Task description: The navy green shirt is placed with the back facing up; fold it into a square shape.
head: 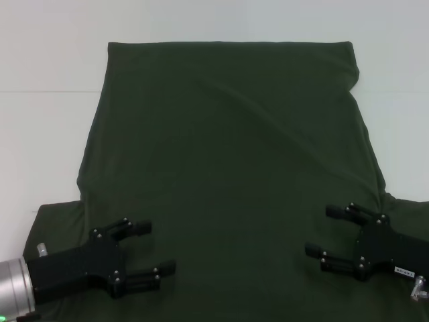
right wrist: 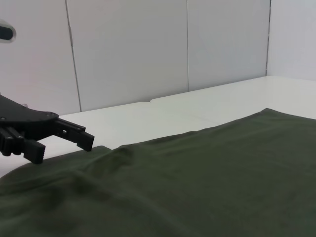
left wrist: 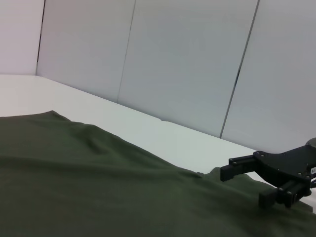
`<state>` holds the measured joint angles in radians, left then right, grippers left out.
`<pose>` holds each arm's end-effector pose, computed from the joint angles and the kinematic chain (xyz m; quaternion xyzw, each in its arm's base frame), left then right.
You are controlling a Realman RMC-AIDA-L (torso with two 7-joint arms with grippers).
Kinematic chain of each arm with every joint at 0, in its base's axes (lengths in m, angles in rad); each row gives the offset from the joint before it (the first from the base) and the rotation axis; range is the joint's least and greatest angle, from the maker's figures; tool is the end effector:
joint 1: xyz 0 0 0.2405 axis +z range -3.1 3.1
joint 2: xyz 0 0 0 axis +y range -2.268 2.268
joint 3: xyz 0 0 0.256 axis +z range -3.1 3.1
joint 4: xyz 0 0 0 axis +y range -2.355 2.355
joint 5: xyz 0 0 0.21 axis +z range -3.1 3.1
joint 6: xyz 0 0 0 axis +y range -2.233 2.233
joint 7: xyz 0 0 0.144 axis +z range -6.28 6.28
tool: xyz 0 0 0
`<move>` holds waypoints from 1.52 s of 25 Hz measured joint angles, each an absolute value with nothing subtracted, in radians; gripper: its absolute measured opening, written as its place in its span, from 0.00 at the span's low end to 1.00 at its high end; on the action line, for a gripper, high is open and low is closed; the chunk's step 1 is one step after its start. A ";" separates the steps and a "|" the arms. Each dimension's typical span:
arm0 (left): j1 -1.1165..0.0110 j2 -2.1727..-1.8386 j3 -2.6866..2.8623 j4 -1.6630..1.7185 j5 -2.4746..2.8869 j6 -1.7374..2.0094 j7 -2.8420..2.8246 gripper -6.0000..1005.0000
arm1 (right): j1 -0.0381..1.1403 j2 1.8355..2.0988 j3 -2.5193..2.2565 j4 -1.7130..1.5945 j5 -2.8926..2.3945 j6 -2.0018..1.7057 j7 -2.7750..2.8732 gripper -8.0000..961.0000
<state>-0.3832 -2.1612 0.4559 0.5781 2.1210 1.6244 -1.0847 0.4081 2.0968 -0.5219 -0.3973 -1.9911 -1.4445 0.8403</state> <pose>-0.3046 0.2640 -0.0285 -0.9220 -0.2158 -0.2744 0.1678 0.3202 0.2804 -0.0353 -0.9271 0.1609 0.2402 0.2386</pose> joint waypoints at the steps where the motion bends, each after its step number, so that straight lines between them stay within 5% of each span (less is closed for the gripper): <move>1: -0.383 -2.161 0.456 0.578 2.121 1.624 -1.085 0.93 | 0.408 2.097 -0.522 -0.397 -1.991 -1.446 0.840 0.94; 29: -0.388 -2.157 0.388 0.585 2.105 1.638 -1.210 0.91 | 0.417 2.097 -0.518 -0.388 -1.991 -1.441 0.841 0.94; 38: -0.419 -2.048 0.370 0.612 2.120 1.726 -1.814 0.90 | 0.420 2.097 -0.518 -0.386 -1.989 -1.447 0.845 0.94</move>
